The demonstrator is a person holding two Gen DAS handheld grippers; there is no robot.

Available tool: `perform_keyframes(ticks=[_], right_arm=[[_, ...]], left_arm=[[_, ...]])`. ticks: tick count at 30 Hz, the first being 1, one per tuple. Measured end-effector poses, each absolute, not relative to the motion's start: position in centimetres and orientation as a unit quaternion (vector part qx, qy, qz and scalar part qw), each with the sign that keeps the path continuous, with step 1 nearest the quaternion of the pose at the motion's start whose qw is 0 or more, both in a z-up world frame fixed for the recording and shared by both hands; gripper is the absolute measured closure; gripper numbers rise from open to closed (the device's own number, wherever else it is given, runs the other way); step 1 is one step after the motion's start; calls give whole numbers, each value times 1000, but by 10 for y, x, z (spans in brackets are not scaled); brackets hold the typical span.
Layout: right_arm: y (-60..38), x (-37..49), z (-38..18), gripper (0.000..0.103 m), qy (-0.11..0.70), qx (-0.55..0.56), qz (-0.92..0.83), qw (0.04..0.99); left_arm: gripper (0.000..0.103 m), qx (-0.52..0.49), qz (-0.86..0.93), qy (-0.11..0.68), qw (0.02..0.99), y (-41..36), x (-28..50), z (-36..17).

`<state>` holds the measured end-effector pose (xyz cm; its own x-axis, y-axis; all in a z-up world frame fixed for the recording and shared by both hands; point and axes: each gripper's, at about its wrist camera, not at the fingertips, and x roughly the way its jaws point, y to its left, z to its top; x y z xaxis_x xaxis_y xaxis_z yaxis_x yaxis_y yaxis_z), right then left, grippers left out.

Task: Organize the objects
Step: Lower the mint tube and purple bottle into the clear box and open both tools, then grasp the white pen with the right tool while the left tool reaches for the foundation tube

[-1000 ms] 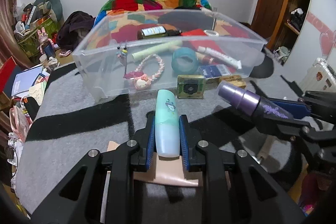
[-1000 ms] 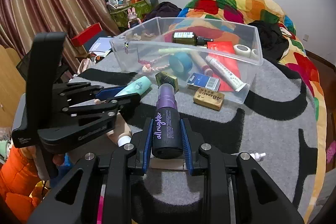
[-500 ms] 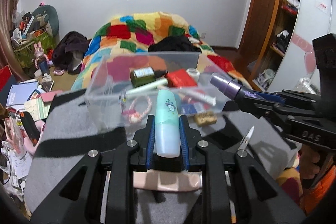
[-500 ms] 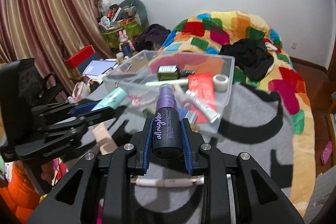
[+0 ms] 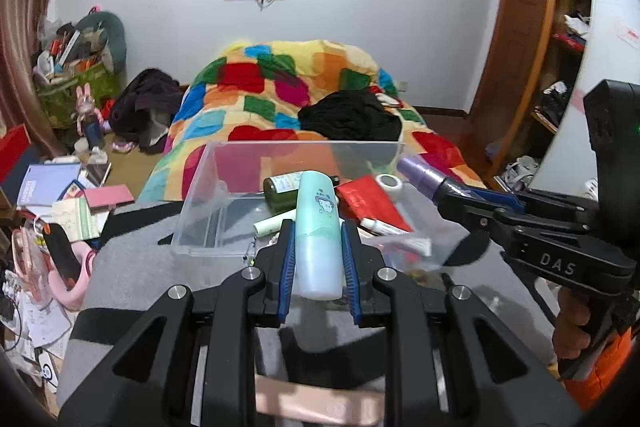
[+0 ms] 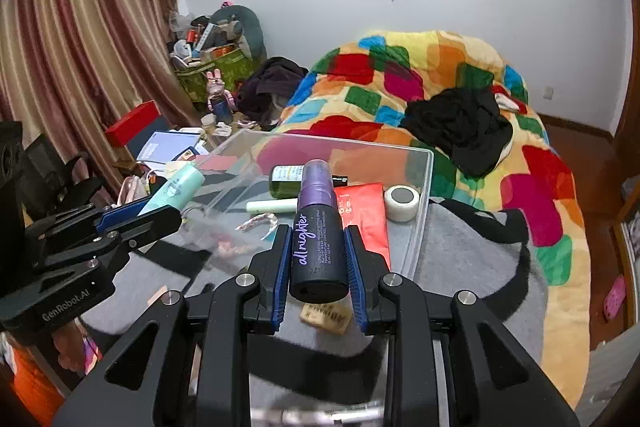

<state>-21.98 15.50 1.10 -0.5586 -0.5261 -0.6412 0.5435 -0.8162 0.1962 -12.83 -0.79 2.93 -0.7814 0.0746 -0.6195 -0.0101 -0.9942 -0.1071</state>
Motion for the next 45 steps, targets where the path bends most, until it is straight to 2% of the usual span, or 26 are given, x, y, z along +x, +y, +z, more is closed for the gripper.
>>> perform_keyframes(ticks=[6, 16, 18, 22, 28, 30, 32, 40, 45], right_arm=[[147, -245, -9, 80, 6, 396, -867, 301], [135, -249, -18, 79, 30, 405, -862, 303], [137, -247, -17, 77, 31, 404, -863, 301], [143, -241, -11, 58, 23, 399, -865, 303], [154, -223, 0, 56, 38, 375, -878, 293], [159, -215, 4, 54, 41, 367, -882, 294], [163, -207, 7, 51, 43, 361, -883, 296], [180, -172, -2, 43, 78, 361, -875, 312], [188, -145, -28, 34, 149, 373, -858, 319]], left_arm=[[81, -358, 930, -74, 19, -20, -156, 14], [81, -381, 922, -74, 19, -18, -175, 0], [81, -380, 922, -72, 23, -17, -173, 2], [81, -378, 922, -70, 33, -14, -167, 7], [63, -368, 927, -62, 40, -10, -147, 16], [50, -366, 928, -57, 40, -11, -138, 18], [43, -366, 929, -51, 40, -13, -126, 17], [37, -402, 914, -14, 50, -25, -83, -2], [27, -423, 904, 13, 66, -27, -57, -21]])
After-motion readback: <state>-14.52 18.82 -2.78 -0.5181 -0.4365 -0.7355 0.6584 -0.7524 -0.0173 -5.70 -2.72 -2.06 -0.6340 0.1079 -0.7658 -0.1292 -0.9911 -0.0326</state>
